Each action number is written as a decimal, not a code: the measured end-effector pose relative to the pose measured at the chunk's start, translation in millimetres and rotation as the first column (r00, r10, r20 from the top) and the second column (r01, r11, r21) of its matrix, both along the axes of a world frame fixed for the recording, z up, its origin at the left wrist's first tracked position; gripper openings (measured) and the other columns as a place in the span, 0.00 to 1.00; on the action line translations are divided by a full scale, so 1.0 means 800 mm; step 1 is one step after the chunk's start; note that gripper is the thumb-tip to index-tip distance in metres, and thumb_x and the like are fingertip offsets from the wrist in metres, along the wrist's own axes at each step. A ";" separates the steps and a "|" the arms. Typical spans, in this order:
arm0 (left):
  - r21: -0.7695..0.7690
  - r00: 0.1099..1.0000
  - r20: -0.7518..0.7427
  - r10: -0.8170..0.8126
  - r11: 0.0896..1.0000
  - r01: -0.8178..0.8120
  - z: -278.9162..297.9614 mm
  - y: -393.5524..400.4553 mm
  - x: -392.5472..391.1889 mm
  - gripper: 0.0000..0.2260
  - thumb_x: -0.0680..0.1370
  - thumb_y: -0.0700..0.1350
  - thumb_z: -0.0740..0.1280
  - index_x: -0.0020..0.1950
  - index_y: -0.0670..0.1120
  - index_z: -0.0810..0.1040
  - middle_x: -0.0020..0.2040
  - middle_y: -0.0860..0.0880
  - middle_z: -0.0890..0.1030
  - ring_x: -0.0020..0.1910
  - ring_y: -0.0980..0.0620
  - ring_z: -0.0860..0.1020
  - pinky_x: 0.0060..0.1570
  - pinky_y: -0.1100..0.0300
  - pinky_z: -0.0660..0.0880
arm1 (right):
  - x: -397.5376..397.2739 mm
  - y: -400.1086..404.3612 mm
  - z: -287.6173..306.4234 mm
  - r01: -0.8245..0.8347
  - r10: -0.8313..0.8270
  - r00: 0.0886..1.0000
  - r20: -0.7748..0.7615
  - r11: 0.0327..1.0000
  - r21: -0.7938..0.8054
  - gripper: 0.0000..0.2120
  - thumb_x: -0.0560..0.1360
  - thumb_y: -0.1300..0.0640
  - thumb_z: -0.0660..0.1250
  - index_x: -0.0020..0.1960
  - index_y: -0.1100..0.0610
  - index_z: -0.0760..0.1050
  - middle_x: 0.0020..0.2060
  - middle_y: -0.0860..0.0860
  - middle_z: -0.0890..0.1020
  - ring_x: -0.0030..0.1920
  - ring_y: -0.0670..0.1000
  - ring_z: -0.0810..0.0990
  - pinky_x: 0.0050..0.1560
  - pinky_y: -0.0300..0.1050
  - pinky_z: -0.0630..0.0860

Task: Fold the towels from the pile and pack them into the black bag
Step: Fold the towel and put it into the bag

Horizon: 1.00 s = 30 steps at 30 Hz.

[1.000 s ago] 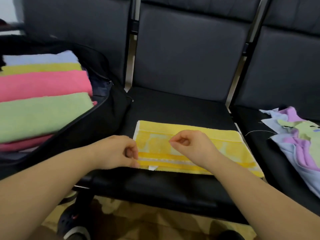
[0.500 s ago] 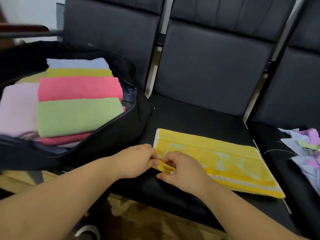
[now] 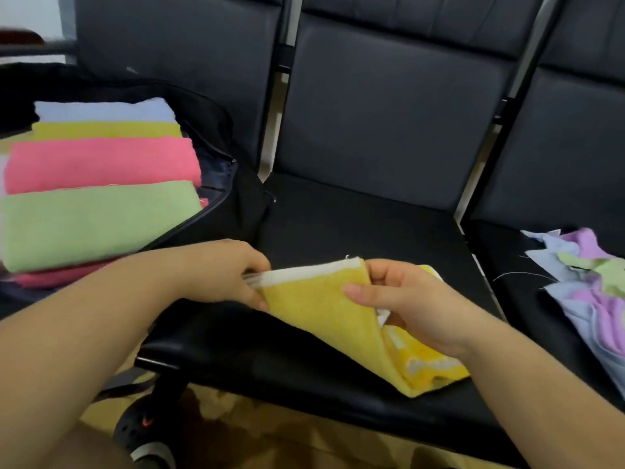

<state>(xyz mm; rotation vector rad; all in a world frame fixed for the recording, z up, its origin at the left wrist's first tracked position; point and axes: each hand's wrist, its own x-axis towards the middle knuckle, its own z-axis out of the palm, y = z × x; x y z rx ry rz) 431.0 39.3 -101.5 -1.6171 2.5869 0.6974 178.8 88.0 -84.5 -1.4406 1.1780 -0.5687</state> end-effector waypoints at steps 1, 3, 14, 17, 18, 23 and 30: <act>-0.007 1.000 -0.017 0.026 1.000 -0.026 0.004 -0.004 0.002 0.09 0.69 0.55 0.75 0.42 0.53 0.78 0.40 0.52 0.80 0.42 0.55 0.78 0.47 0.58 0.74 | -0.011 0.002 0.007 -0.006 0.006 1.000 0.007 1.000 0.006 0.27 0.61 0.49 0.79 0.54 0.62 0.78 0.50 0.60 0.83 0.46 0.53 0.81 0.49 0.47 0.77; 0.002 0.981 -0.172 0.093 0.996 -0.094 0.013 -0.008 0.001 0.05 0.70 0.50 0.75 0.40 0.53 0.80 0.36 0.53 0.81 0.36 0.59 0.78 0.41 0.66 0.72 | -0.033 0.007 0.019 -0.007 0.007 1.000 0.006 1.000 0.002 0.25 0.63 0.50 0.77 0.56 0.61 0.79 0.48 0.56 0.85 0.47 0.52 0.83 0.47 0.42 0.78; -0.093 0.655 -0.739 0.160 0.938 -0.335 0.030 -0.033 -0.124 0.04 0.77 0.49 0.68 0.43 0.51 0.78 0.28 0.52 0.81 0.23 0.59 0.75 0.30 0.63 0.70 | -0.135 0.024 0.063 0.044 -0.057 0.995 -0.087 0.989 -0.138 0.17 0.66 0.52 0.72 0.47 0.64 0.79 0.42 0.55 0.85 0.44 0.51 0.84 0.47 0.39 0.79; -0.092 0.551 -0.829 0.099 0.947 -0.309 0.031 -0.038 -0.161 0.03 0.79 0.45 0.65 0.48 0.54 0.76 0.36 0.55 0.84 0.31 0.59 0.80 0.30 0.68 0.74 | -0.156 0.025 0.072 0.158 -0.169 0.984 -0.060 0.975 -0.155 0.20 0.66 0.53 0.69 0.51 0.67 0.77 0.43 0.57 0.85 0.43 0.50 0.83 0.44 0.37 0.79; -0.090 0.542 -0.836 0.084 0.954 -0.286 0.031 -0.038 -0.171 0.06 0.79 0.44 0.65 0.51 0.55 0.75 0.38 0.56 0.84 0.34 0.59 0.81 0.32 0.69 0.75 | -0.166 0.023 0.071 0.217 -0.227 0.972 -0.053 0.964 -0.154 0.21 0.66 0.53 0.69 0.52 0.68 0.77 0.43 0.58 0.85 0.42 0.50 0.82 0.44 0.38 0.80; -0.049 0.770 -0.621 0.143 0.974 -0.221 0.003 -0.050 -0.195 0.16 0.78 0.49 0.66 0.65 0.58 0.71 0.52 0.58 0.80 0.49 0.60 0.78 0.54 0.60 0.74 | -0.214 0.004 0.026 0.370 -0.356 0.818 -0.452 0.927 -0.059 0.10 0.75 0.53 0.68 0.47 0.60 0.76 0.40 0.54 0.84 0.40 0.49 0.83 0.48 0.44 0.80; 0.216 0.949 -0.209 0.237 0.958 -0.191 -0.048 -0.043 -0.203 0.17 0.78 0.56 0.63 0.65 0.52 0.71 0.55 0.53 0.76 0.51 0.52 0.77 0.51 0.57 0.77 | -0.244 0.002 -0.014 0.485 -0.142 0.715 -0.684 0.807 0.339 0.18 0.78 0.46 0.63 0.56 0.61 0.71 0.44 0.56 0.79 0.40 0.51 0.79 0.43 0.46 0.77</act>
